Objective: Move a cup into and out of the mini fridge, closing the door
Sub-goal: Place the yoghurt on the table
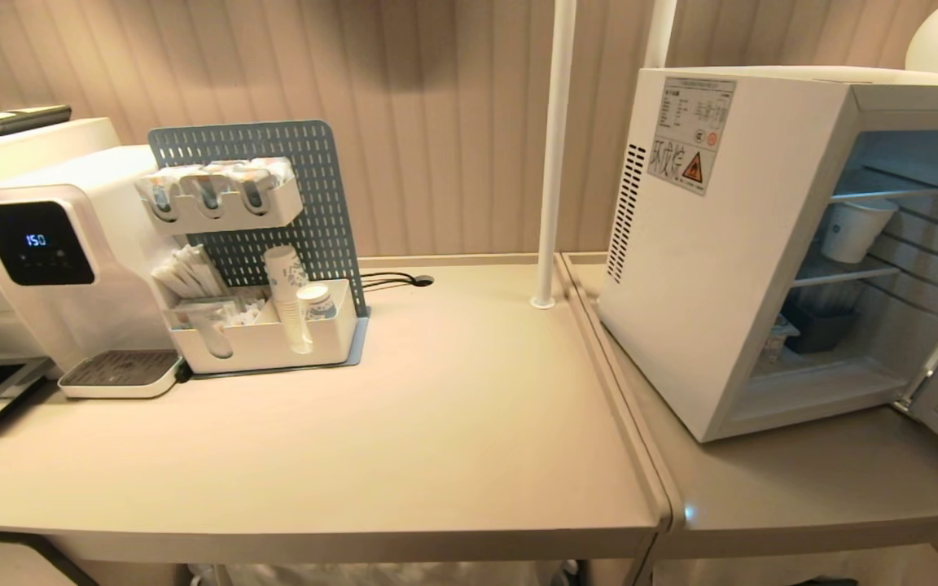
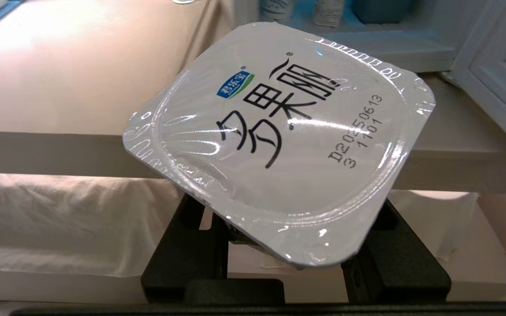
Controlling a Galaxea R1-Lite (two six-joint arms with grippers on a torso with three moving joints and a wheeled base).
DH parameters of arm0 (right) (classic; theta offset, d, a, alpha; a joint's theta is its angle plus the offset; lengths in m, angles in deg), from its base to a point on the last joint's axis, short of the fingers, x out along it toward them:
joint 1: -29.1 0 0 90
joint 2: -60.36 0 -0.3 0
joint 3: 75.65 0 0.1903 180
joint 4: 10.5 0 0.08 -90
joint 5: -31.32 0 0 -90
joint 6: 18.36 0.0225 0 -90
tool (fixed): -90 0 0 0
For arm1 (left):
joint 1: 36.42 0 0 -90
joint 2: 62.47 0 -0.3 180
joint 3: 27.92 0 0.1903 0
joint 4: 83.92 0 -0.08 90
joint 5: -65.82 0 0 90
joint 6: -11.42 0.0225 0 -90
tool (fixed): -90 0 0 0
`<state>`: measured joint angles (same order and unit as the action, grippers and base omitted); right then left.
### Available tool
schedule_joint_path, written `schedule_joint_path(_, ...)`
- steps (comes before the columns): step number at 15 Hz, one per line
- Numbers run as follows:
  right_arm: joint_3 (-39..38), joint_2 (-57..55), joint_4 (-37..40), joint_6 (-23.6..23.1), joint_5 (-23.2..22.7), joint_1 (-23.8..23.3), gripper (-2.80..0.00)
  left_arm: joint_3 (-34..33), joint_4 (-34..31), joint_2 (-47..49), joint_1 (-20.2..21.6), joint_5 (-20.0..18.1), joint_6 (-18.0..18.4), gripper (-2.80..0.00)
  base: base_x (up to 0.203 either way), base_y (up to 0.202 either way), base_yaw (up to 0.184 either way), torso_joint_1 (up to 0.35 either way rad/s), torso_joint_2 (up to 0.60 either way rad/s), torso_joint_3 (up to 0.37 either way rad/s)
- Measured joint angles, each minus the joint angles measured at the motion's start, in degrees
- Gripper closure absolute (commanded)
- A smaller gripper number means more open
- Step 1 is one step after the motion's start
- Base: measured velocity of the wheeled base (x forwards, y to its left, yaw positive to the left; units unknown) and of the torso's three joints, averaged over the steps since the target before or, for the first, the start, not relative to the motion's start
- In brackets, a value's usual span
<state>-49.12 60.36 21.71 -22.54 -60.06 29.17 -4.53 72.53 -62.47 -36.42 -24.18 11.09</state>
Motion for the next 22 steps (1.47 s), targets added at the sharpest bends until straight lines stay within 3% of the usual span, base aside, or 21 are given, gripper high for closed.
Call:
schedule_joint_path(15, 0.0, 0.0, -0.05, 0.09, 0.07, 0.0, 0.0, 0.0, 0.0, 0.0, 0.0, 0.0, 0.03, 0.0, 0.0, 0.191, 0.002, 0.003, 0.0, 0.003)
schedule_joint_path(19, 0.22, 0.0, -0.66, 1.02, -0.02, 0.0, 0.0, 0.02, 0.02, 0.0, 0.0, 0.0, 0.0, 0.0, 0.0, 0.056, 0.002, 0.0, 0.0, 0.003)
schedule_joint_path(22, 6.19, -2.15, -1.38, 2.82, -1.05, -0.03, 0.0, 0.02, 0.0, 0.0, -0.04, -0.01, 0.0, 0.0, 0.0, 0.0, 0.0, 0.0, 0.0, 0.0)
